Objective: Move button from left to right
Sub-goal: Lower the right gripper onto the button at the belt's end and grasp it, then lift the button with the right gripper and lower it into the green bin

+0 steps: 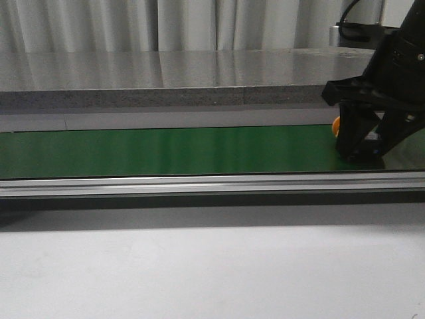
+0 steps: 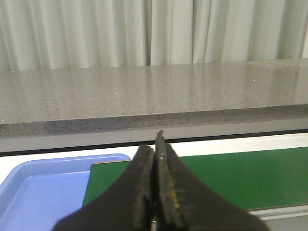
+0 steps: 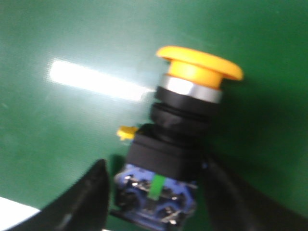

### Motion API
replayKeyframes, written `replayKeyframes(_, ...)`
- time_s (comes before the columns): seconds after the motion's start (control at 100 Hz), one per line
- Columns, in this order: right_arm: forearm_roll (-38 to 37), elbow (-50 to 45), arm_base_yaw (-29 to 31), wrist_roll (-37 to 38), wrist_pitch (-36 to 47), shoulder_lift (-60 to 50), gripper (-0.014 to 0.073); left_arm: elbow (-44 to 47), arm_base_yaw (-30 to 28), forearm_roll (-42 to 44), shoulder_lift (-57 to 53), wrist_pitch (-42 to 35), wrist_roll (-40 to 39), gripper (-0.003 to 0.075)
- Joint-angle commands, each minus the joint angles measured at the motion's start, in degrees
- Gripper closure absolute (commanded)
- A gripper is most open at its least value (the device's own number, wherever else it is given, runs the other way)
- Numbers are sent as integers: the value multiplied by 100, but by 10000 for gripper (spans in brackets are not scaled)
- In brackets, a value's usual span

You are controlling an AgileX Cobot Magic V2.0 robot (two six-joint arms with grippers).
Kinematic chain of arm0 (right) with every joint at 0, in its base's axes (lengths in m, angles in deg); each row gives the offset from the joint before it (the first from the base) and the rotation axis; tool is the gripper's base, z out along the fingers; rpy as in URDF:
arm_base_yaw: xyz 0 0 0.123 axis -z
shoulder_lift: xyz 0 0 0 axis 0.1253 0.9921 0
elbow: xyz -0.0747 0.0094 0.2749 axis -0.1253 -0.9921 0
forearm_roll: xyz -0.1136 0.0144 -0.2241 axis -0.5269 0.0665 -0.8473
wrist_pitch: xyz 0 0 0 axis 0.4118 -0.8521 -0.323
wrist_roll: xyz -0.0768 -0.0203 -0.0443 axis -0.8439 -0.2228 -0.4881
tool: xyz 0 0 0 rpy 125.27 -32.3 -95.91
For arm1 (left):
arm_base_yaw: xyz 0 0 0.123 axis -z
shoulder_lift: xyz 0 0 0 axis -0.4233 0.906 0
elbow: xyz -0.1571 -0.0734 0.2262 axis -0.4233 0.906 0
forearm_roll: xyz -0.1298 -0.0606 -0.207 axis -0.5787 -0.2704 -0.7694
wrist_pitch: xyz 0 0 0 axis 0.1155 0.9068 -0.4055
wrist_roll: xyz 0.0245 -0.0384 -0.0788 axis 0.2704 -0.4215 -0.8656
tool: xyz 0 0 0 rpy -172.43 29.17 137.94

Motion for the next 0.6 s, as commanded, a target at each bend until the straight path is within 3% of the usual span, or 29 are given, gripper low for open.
replayKeyframes(0.0,39,166,-4,16,134,-217,323,-144,35,-83,75,-462,-4,741)
replayKeyframes(0.08,39,166,-4,28,86,-217,391,-144,35,-83,75,-462,-4,741)
replayKeyframes(0.37,32,166,113,25,-54,-627,388,-144,35,-83,75,-462,-4,741)
replayKeyframes(0.59,-19,335,951,-109,-298,-1148,388,-144,35,-83,75,-462,-4,741)
